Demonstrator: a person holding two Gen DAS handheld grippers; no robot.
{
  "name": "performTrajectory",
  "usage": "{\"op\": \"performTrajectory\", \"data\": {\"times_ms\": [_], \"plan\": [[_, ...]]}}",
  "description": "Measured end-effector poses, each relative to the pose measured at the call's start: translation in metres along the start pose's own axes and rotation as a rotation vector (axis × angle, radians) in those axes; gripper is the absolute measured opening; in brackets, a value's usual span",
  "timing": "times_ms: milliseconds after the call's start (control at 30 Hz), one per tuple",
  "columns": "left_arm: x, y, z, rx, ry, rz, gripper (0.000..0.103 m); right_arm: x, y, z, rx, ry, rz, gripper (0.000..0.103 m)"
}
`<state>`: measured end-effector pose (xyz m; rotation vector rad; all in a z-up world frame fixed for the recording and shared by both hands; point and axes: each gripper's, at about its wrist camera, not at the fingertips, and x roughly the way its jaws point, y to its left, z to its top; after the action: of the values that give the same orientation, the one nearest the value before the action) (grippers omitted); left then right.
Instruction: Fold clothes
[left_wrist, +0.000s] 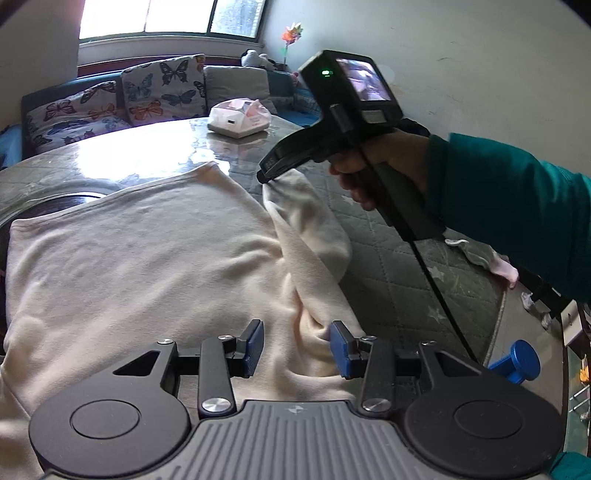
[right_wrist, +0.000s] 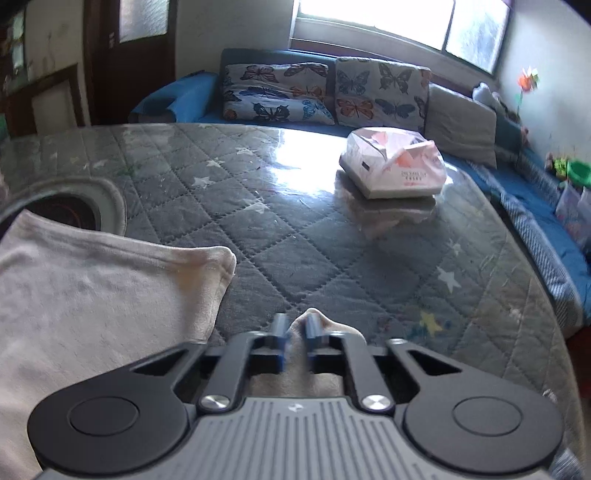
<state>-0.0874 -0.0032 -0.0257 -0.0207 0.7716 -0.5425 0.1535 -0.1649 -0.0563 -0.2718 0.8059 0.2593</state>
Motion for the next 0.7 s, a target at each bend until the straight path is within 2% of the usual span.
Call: {"op": "performTrajectory", "data": {"times_ms": [100,200,333,433,533,700], "plan": [[0.001,-0.001,0.0,0.007,0.0,-0.008,0.045,-0.007,-0.001,0.001,-0.011,-0.026,-0.013,0.002],[0.003,-0.002,0.0,0.011,0.0,-0.022,0.045,-0.028,-0.009,0.002,-0.007,-0.088,-0.028,0.001],[0.005,-0.005,-0.002,0.031,0.0,-0.047,0.044,-0.077,-0.028,-0.003,-0.009,-0.184,-0.064,0.001],[0.006,-0.009,-0.004,0.055,0.005,-0.07,0.045,-0.11,-0.049,-0.019,0.019,-0.226,-0.102,0.001],[0.009,-0.013,-0.008,0.078,0.028,-0.091,0.044,-0.134,-0.077,-0.052,0.086,-0.198,-0.164,0.001],[0.009,-0.025,-0.014,0.154,0.065,-0.133,0.045,-0.14,-0.107,-0.106,0.142,-0.065,-0.263,0.002]]}}
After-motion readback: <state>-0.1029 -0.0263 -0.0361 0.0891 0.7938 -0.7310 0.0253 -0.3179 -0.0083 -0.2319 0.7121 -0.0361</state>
